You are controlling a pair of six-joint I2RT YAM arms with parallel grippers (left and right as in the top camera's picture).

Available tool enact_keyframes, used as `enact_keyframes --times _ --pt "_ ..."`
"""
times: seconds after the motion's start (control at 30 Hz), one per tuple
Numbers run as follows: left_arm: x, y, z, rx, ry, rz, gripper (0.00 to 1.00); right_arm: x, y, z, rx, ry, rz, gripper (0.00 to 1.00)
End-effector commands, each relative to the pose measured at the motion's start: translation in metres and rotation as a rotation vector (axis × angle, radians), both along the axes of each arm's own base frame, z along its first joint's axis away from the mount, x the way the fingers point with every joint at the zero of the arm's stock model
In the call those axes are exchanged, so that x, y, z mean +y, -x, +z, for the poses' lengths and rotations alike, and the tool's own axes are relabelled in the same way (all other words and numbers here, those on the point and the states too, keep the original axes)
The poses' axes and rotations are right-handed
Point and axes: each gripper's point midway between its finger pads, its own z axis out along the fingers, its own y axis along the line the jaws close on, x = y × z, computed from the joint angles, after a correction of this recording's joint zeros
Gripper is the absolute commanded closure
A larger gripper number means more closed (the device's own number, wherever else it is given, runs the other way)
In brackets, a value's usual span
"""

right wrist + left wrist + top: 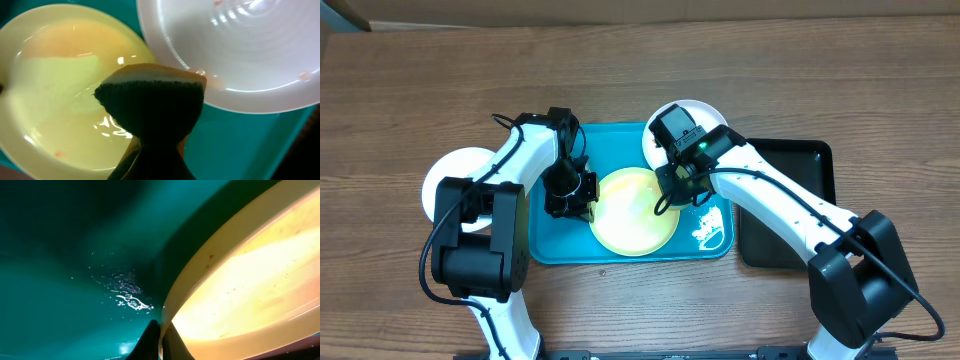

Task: Clean dirty plates on tray and stack at the side
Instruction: 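Keep scrubbing the yellow plate's right side with the sponge, then lift the sponge off and pull the yellow plate toward the left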

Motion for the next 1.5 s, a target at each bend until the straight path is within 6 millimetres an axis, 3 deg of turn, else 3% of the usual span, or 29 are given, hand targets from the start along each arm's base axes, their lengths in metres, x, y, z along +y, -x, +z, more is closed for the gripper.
enact_keyframes --times 0.0,0.37,0.57,0.67,0.83,0.97,1.1,1.3,1.43,1.47 --pt "0.003 0.003 -0.005 0.017 -0.022 0.005 0.96 0.021 0.015 0.005 0.03 -0.072 0.068 0.96" --pt "0.003 0.004 -0.004 0.021 -0.022 0.006 0.96 0.035 0.005 -0.013 -0.041 -0.1 0.084 0.96" --pt "0.003 0.004 -0.004 0.022 -0.023 0.006 0.96 0.017 -0.024 -0.029 -0.21 -0.008 0.028 0.96" --pt "0.003 0.004 -0.004 0.022 -0.023 0.006 0.96 0.022 -0.031 -0.03 -0.264 -0.023 0.064 0.96" --pt "0.003 0.004 -0.004 0.024 -0.023 0.006 0.96 0.025 -0.035 -0.033 -0.285 -0.035 0.074 0.96" --pt "0.002 0.005 -0.004 0.025 -0.021 0.006 0.96 0.025 -0.035 -0.059 -0.25 -0.01 0.076 0.96" --pt "0.003 0.006 -0.004 0.029 -0.021 0.006 0.96 0.032 -0.027 -0.072 -0.197 -0.041 0.105 0.96" --pt "0.003 0.005 -0.004 0.028 -0.022 0.006 0.96 0.039 -0.019 -0.061 -0.154 -0.08 0.124 0.96" --pt "0.003 0.005 -0.004 0.028 -0.021 0.006 0.96 0.04 -0.02 -0.028 -0.171 -0.091 0.123 0.96" --pt "0.003 0.005 -0.004 0.028 -0.021 0.006 0.96 0.042 -0.023 -0.006 -0.192 -0.107 0.123 0.96"
